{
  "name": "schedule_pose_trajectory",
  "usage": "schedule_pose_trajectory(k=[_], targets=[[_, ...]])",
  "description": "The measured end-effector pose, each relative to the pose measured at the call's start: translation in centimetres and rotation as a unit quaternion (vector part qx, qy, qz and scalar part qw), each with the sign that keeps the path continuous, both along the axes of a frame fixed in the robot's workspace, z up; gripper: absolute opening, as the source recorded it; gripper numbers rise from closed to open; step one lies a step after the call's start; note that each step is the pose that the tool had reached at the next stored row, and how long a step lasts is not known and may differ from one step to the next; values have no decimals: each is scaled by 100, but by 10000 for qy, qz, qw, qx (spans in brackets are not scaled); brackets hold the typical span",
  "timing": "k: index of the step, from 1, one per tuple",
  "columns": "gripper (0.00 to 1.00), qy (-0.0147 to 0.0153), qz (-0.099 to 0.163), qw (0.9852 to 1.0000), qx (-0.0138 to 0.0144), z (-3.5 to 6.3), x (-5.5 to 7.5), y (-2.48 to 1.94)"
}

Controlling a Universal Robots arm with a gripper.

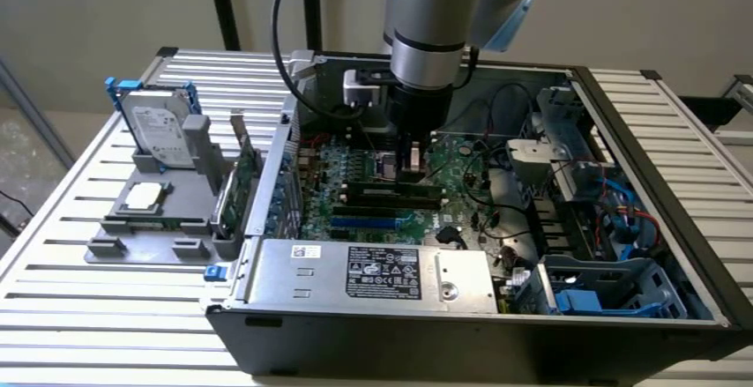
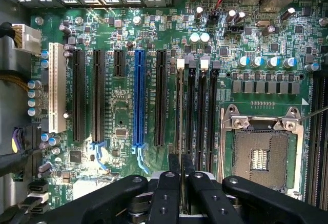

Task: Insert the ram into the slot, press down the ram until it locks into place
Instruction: 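Insert the ram into the slot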

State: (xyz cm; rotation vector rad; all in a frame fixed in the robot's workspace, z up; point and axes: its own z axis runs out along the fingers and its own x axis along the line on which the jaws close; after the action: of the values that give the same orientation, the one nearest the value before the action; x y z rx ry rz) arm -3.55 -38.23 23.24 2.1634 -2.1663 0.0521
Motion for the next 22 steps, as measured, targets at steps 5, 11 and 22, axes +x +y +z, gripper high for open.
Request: schedule_pose_trajectory(k=[5,11,22], targets=[[13,0,-11,10000,0,0,0,-15],[13,-1,-29,10000,0,-3,-4,-19],[13,-10,-39,10000,0,-18,-9,-18]])
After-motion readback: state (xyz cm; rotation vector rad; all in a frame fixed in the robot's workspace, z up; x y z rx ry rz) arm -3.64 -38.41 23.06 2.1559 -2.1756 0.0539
